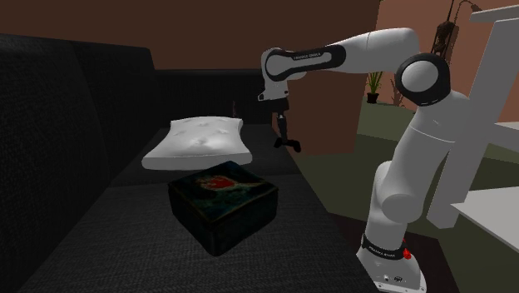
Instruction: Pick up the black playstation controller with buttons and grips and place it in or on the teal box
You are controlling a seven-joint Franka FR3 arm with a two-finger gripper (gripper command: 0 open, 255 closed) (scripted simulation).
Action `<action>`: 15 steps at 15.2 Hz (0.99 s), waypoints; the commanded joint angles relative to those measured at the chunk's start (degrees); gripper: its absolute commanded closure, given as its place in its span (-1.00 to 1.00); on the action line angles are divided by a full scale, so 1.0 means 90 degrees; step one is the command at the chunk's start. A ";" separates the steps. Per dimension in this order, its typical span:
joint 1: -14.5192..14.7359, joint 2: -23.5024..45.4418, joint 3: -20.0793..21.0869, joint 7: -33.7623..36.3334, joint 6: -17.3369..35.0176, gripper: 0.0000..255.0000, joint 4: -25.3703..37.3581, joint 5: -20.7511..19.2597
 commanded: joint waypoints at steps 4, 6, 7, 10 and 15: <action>0.0008 0.0054 0.0004 -0.0003 -0.0440 1.00 0.0491 0.0017; 0.0012 0.0082 0.0006 -0.0004 -0.0613 1.00 0.0691 0.0025; 0.0014 0.0098 0.0006 -0.0004 -0.0700 1.00 0.0793 0.0030; 0.0019 0.0156 0.0006 -0.0009 -0.0962 1.00 0.1111 0.0045; 0.0025 0.0284 -0.0002 -0.0023 -0.1407 1.00 0.1680 0.0076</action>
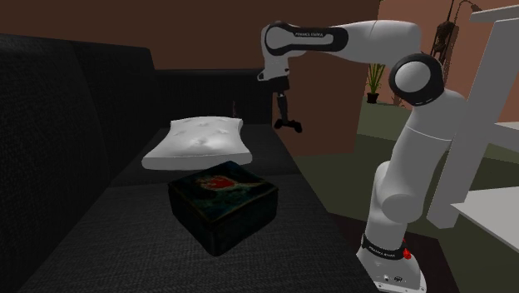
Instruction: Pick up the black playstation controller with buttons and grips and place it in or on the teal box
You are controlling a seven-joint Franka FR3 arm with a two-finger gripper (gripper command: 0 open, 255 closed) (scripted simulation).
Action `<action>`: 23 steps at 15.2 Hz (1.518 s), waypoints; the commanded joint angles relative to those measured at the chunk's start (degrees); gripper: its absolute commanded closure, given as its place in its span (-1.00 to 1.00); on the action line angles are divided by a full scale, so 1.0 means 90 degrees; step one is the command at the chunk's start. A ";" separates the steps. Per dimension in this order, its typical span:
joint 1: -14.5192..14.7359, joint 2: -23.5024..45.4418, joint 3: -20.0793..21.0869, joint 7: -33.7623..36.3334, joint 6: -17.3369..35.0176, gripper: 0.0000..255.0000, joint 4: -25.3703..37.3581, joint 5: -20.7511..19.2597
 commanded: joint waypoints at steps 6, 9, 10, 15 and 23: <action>-0.0002 0.0229 -0.0030 -0.0044 -0.0647 1.00 0.0865 0.0050; -0.0005 0.0364 -0.0048 -0.0067 -0.0935 1.00 0.1282 0.0081; -0.0007 0.0413 -0.0056 -0.0076 -0.1034 1.00 0.1428 0.0093; -0.0021 0.0640 -0.0091 -0.0119 -0.1448 1.00 0.2057 0.0148; 0.0534 0.0342 0.0690 0.1379 -0.1387 1.00 0.1780 0.0564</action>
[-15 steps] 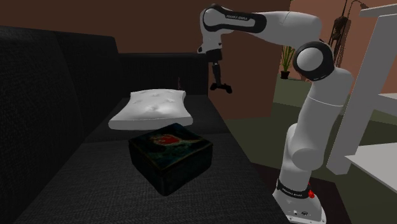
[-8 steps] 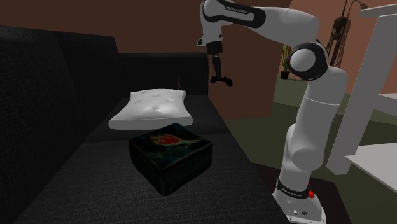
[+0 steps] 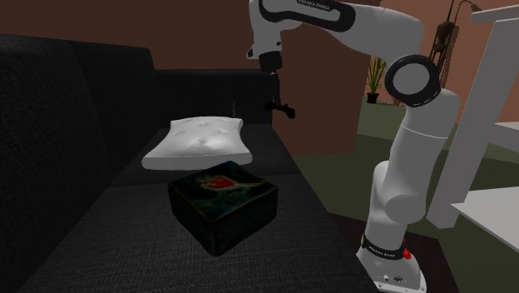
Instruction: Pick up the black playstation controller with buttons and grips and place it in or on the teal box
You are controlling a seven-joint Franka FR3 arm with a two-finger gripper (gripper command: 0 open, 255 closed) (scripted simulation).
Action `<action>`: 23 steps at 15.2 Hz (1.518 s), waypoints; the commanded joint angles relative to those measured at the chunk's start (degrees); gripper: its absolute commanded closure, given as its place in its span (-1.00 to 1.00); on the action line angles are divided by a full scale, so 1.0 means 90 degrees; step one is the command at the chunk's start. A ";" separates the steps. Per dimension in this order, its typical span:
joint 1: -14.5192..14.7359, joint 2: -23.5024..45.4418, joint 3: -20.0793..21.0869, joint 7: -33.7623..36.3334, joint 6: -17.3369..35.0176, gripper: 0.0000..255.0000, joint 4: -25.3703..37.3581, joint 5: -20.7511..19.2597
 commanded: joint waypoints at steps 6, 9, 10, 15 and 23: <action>0.0468 0.0102 0.0662 0.1287 0.0047 1.00 0.0175 0.0428; 0.0669 0.0246 0.0929 0.1812 0.0082 1.00 0.0352 0.0595; 0.0737 0.0309 0.1017 0.1986 0.0093 1.00 0.0430 0.0646; 0.1092 0.0742 0.1437 0.2847 0.0129 1.00 0.0967 0.0864; 0.1764 0.1945 0.2040 0.4233 -0.0004 1.00 0.2562 0.1006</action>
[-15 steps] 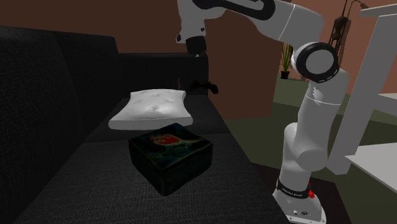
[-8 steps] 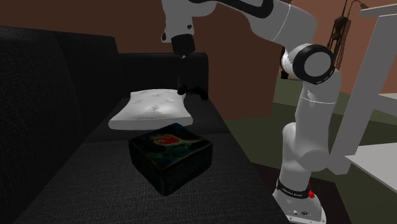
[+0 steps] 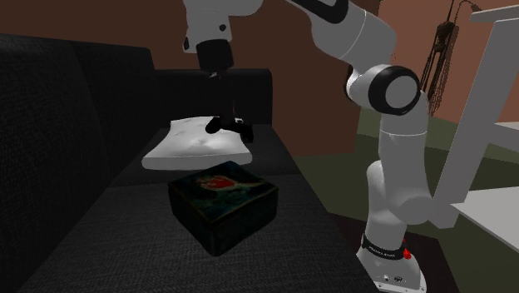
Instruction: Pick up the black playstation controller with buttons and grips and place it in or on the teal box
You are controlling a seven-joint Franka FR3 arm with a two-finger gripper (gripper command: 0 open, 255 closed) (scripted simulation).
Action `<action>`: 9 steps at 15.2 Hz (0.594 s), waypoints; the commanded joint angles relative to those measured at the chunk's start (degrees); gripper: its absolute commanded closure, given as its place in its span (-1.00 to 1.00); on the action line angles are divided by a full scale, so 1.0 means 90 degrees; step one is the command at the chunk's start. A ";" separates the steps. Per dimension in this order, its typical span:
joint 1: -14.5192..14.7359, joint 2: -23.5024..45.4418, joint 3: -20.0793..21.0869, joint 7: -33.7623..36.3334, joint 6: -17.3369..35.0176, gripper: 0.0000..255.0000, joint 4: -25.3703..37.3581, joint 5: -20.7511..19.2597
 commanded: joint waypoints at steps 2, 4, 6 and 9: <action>0.0301 0.0660 0.0198 0.0543 -0.0176 1.00 0.0939 -0.0012; 0.0426 0.0836 0.0256 0.0704 -0.0125 1.00 0.1098 -0.0033; 0.0405 0.0596 0.0240 0.0613 0.0178 1.00 0.0546 -0.0032; 0.0384 0.0316 0.0224 0.0499 0.0573 1.00 -0.0140 -0.0033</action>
